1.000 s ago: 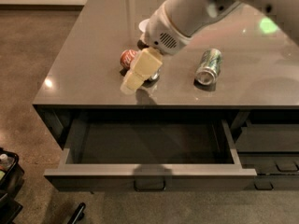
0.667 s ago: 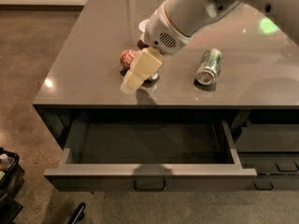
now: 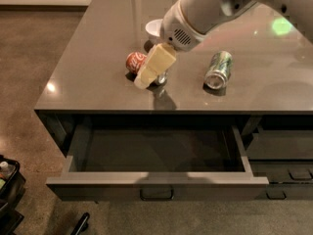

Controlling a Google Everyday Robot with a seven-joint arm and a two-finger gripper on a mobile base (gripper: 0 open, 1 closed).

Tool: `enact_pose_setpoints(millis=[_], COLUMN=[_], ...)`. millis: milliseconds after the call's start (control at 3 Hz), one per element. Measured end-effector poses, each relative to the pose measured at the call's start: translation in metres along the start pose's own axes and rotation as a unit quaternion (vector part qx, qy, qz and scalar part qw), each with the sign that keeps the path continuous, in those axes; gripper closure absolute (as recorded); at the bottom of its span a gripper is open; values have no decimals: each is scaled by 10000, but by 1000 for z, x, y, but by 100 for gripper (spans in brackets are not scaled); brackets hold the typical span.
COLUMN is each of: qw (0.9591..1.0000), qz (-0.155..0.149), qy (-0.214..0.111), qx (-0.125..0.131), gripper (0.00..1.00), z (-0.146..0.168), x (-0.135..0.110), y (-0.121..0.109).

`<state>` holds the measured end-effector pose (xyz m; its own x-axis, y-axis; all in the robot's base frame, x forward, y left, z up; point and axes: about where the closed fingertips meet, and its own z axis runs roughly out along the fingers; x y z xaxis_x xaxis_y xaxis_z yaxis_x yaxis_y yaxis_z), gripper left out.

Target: Place coke can into top drawer

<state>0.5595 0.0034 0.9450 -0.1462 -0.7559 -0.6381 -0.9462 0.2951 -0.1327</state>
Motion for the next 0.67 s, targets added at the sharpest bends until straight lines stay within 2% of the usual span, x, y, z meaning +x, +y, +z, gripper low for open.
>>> enact_pose_setpoints(millis=[333, 667], qw=[9996, 9991], qz=[66, 125], qy=[-257, -349], qx=[64, -191], gripper=[0, 0], z=[20, 58], x=[-4, -6], y=[-29, -44])
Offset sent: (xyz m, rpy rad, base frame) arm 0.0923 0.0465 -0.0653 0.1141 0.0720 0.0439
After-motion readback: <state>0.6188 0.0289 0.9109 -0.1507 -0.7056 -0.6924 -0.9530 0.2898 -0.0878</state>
